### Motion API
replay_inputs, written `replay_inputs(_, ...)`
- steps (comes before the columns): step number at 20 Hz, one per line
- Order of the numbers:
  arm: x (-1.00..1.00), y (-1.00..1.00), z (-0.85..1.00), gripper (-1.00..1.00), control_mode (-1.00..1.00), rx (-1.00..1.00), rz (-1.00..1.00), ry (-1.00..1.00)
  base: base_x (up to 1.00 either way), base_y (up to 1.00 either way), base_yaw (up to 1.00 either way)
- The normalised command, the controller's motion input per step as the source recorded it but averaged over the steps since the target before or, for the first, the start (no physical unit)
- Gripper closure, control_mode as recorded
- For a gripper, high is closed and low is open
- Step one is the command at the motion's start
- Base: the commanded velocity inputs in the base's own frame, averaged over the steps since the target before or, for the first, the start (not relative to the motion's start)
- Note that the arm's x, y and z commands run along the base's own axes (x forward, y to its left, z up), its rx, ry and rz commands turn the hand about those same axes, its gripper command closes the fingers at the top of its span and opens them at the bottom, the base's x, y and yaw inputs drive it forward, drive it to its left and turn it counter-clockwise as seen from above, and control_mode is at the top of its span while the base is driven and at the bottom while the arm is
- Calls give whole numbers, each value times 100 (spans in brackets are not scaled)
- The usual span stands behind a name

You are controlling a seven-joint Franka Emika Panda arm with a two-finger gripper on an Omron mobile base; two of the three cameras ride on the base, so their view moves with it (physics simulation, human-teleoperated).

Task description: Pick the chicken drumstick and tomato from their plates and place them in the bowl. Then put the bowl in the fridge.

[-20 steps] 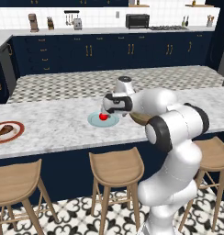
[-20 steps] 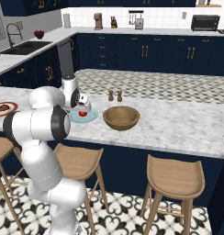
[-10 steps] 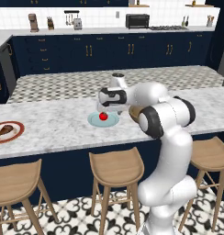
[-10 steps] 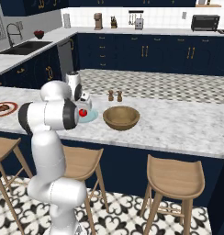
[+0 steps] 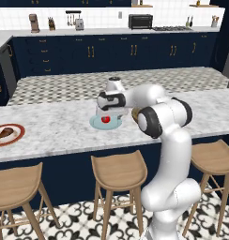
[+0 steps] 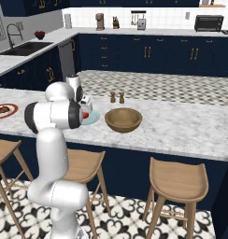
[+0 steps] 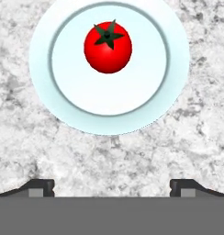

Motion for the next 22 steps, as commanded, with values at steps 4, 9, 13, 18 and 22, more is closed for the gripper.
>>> replay_inputs(4, 3, 0, -16, -100, -100, -5, 0, -2, 0, 0, 0)
replay_inputs(9, 24, 0, -7, -100, -100, -1, 0, 0, 0, 0, 0)
replay_inputs(13, 29, 0, 0, -100, -100, -1, 0, 0, 0, 0, 0)
replay_inputs(18, 23, 0, -8, -100, -100, 0, 0, 0, 0, 0, 0)
replay_inputs(22, 10, 0, -26, -100, -100, 0, 0, 0, 0, 0, 0)
